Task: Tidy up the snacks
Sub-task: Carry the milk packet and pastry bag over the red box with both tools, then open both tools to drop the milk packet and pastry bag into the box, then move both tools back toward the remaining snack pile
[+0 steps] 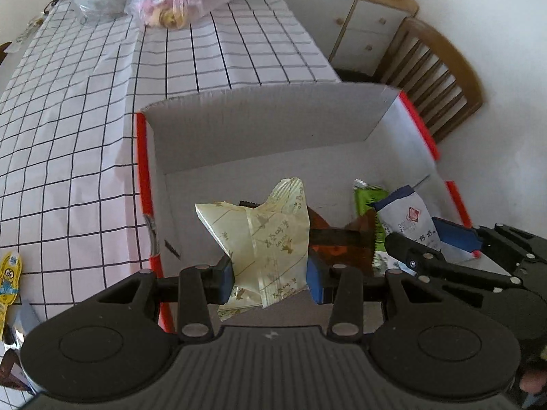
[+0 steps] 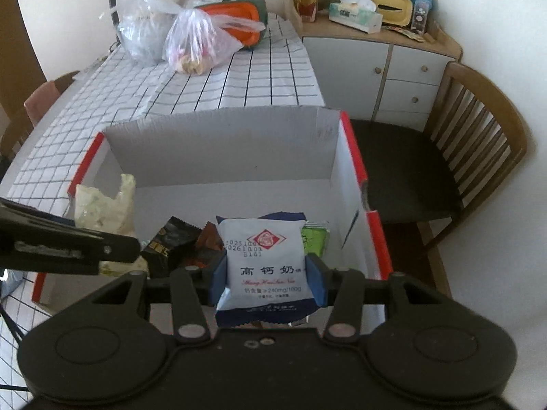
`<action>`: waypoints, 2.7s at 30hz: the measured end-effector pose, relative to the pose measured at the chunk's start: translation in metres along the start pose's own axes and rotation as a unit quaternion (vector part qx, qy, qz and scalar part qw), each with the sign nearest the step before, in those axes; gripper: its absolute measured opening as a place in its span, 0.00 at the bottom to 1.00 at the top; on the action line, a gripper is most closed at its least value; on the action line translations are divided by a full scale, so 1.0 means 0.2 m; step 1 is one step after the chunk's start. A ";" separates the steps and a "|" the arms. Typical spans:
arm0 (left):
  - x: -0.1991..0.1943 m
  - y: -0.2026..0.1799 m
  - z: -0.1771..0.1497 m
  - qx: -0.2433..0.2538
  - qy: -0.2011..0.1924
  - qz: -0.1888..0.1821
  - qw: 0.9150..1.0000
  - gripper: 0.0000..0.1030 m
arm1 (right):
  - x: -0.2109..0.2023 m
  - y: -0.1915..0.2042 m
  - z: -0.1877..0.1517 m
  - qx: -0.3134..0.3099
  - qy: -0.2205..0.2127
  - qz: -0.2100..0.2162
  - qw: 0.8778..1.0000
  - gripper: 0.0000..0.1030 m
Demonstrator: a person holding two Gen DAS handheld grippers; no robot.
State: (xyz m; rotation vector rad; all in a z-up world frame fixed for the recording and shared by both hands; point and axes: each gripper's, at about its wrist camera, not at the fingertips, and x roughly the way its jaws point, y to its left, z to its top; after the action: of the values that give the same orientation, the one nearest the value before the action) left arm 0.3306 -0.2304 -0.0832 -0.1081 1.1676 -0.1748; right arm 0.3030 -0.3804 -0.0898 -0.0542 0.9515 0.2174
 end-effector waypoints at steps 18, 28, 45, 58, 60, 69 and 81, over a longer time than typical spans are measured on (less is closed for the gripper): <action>0.16 -0.02 -0.03 0.025 0.023 0.007 0.999 0.42 | 0.08 0.00 -0.04 0.015 0.016 0.009 1.000 0.49; 0.00 0.01 -0.06 0.003 -0.013 -0.018 1.000 0.56 | -0.07 -0.01 -0.03 0.025 -0.014 0.019 0.999 0.59; -0.48 0.19 -0.23 -0.028 -0.115 -0.035 0.992 0.68 | -0.48 0.17 -0.01 0.002 -0.094 0.087 0.992 0.82; -0.74 0.47 -0.47 -0.069 -0.164 -0.003 0.984 0.74 | -0.57 0.47 -0.01 -0.045 -0.105 0.143 0.983 1.00; -0.75 0.52 -0.51 -0.077 -0.165 0.001 0.983 0.78 | -0.55 0.52 -0.01 -0.055 -0.101 0.153 0.982 1.00; -0.77 0.84 -0.70 -0.133 -0.155 0.030 0.979 0.81 | -0.40 0.83 -0.06 -0.092 -0.062 0.174 0.979 1.00; -0.62 1.26 -0.91 -0.198 -0.094 0.071 0.973 0.81 | -0.13 1.22 -0.11 -0.143 -0.006 0.189 0.971 1.00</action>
State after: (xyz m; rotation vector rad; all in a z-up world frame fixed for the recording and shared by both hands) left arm 0.1369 0.0413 -0.0866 -0.3844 1.0041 0.1943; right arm 0.2197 -0.1490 -0.0703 -0.1369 0.9062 0.7074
